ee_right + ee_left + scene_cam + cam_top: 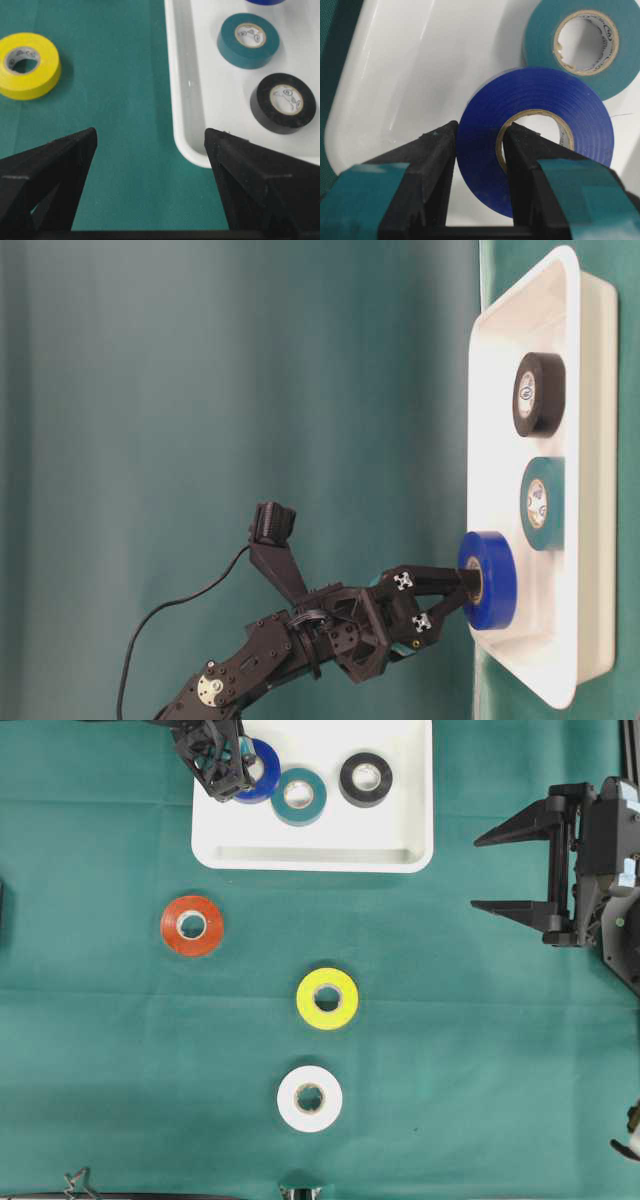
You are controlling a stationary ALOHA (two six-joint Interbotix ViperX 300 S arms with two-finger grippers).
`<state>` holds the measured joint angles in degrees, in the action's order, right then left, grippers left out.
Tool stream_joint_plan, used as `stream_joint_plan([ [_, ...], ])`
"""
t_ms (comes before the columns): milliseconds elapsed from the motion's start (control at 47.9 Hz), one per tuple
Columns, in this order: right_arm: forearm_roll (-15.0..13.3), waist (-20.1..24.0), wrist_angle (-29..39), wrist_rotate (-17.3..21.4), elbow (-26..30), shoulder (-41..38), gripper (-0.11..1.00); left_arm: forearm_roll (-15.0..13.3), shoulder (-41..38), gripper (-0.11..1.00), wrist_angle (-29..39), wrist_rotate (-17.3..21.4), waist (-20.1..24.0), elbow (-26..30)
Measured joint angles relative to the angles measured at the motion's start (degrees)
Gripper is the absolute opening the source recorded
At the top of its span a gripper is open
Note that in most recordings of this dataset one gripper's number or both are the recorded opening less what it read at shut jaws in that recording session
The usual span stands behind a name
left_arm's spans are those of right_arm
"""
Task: Pick up the tape from a random location and place it into the white case.
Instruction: 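Lower the blue roll into the tray's left corner and open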
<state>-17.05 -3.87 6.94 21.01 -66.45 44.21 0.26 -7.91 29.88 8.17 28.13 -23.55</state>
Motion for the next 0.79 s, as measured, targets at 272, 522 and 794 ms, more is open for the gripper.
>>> stream_joint_plan([
  [272, 0.0, 0.0, 0.0, 0.0, 0.0, 0.0, 0.87, -0.1, 0.0, 0.98, -0.5, -0.4, 0.5, 0.0],
  [522, 0.0, 0.0, 0.0, 0.1, 0.0, -0.1, 0.87, -0.2, 0.0, 0.97, -0.5, -0.4, 0.6, -0.2],
  [794, 0.0, -0.1, 0.0, 0.0, 0.0, -0.1, 0.87, -0.1, 0.3, 0.97, -0.5, -0.4, 0.6, -0.3],
])
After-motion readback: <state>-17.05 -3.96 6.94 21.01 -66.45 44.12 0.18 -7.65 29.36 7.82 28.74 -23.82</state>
